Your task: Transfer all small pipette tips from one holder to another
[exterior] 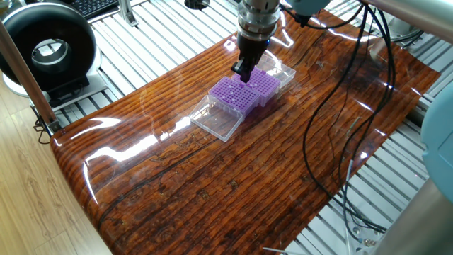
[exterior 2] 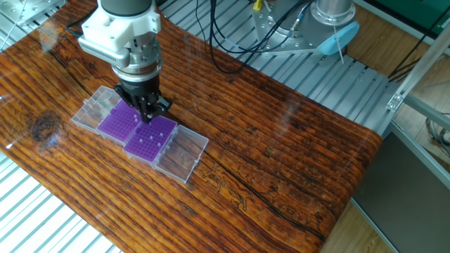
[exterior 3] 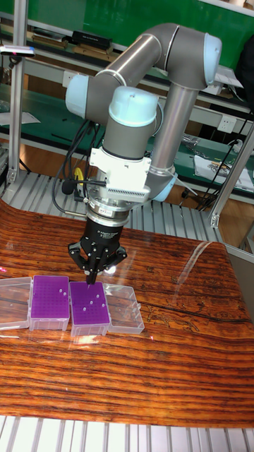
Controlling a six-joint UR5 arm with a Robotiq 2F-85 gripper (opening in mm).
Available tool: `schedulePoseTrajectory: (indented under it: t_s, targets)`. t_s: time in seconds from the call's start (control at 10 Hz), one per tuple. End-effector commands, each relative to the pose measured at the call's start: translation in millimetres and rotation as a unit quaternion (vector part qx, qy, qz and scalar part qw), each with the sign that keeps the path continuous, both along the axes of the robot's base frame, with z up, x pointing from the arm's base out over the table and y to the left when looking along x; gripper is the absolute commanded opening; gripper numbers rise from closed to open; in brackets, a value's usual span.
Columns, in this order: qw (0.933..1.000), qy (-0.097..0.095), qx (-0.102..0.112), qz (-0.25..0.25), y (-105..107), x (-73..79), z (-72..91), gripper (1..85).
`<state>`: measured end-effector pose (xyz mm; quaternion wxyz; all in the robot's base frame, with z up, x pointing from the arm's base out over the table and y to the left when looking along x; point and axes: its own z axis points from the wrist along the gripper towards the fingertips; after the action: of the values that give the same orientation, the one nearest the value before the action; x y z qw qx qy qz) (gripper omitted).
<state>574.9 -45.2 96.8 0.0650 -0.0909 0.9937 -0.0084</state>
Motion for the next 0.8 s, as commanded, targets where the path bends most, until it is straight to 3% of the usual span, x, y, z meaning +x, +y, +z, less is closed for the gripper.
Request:
schedulePoseTrajectory:
  t_s: [0.0, 0.3, 0.7]
  targets:
    - [0.9994, -0.008, 0.002, -0.034, -1, 4.4, 1.4, 1.3]
    - [0.9995, -0.003, -0.006, -0.029, -4, 2.0, 1.1, 1.3]
    - [0.9998, 0.007, -0.017, -0.001, -35, 2.2, 4.6, 1.3]
